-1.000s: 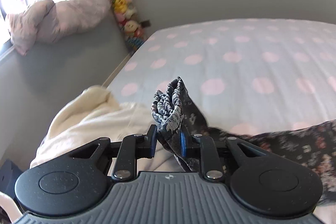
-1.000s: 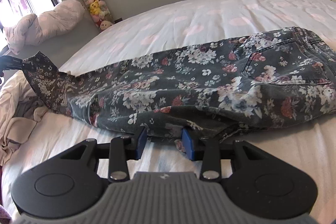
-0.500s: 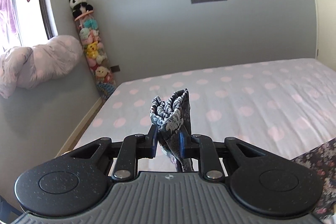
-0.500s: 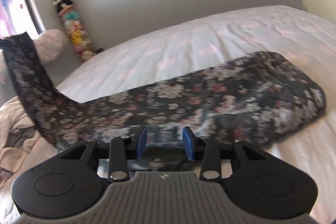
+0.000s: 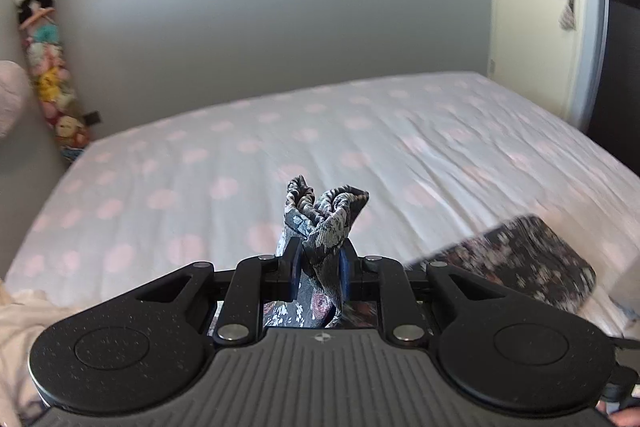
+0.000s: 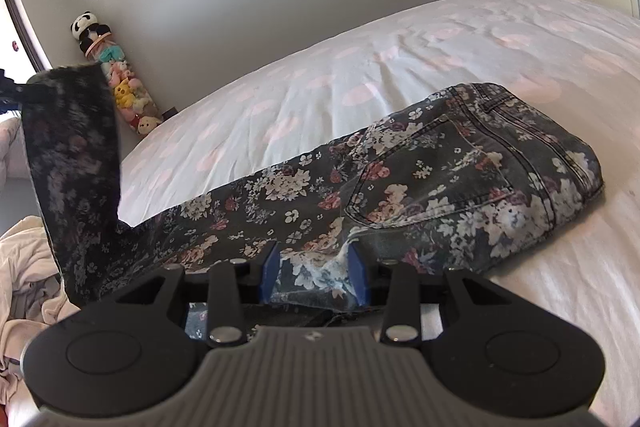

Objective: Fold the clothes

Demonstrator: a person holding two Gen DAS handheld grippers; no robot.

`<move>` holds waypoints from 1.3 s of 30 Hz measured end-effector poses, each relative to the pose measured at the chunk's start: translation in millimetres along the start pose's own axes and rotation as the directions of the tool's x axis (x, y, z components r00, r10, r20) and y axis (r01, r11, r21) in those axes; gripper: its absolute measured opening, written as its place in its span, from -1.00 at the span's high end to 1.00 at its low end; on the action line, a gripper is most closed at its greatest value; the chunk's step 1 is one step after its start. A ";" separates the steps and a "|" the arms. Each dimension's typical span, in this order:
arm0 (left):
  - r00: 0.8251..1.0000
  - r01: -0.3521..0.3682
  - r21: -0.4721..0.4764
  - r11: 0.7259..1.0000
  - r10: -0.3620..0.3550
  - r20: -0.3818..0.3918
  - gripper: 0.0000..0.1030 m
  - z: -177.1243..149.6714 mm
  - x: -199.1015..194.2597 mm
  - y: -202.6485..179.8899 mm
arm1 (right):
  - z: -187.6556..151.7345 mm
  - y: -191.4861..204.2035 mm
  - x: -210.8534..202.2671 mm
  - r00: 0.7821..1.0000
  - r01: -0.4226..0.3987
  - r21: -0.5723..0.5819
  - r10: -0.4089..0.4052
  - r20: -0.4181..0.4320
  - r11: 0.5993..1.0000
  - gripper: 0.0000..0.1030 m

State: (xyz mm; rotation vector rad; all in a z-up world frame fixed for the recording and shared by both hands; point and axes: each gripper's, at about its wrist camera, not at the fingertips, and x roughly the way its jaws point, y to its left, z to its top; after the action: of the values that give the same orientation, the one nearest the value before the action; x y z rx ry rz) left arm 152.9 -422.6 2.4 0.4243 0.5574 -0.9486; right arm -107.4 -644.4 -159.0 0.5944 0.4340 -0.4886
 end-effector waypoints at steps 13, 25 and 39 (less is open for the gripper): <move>0.986 0.108 0.140 0.984 -0.088 -0.142 0.68 -111.3 46.1 -98.6 | 2.2 -10.4 24.6 0.998 -0.027 0.043 0.030 -0.061 0.999 0.22; 0.965 0.239 0.234 0.942 -0.205 -0.162 0.06 -146.9 29.6 -107.9 | 3.2 -11.1 21.8 0.999 -0.037 0.062 0.039 -0.037 0.997 0.22; 0.952 0.247 0.026 0.969 -0.238 -0.192 0.53 -117.0 53.3 -87.7 | 3.5 -6.5 23.6 0.994 -0.096 0.067 0.099 -0.043 0.993 0.31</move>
State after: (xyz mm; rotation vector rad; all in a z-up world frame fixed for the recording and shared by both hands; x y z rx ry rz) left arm 72.9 -435.7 -130.4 0.5005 0.7714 -1.1672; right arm -91.2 -658.5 -171.3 0.6878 0.4325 -0.3973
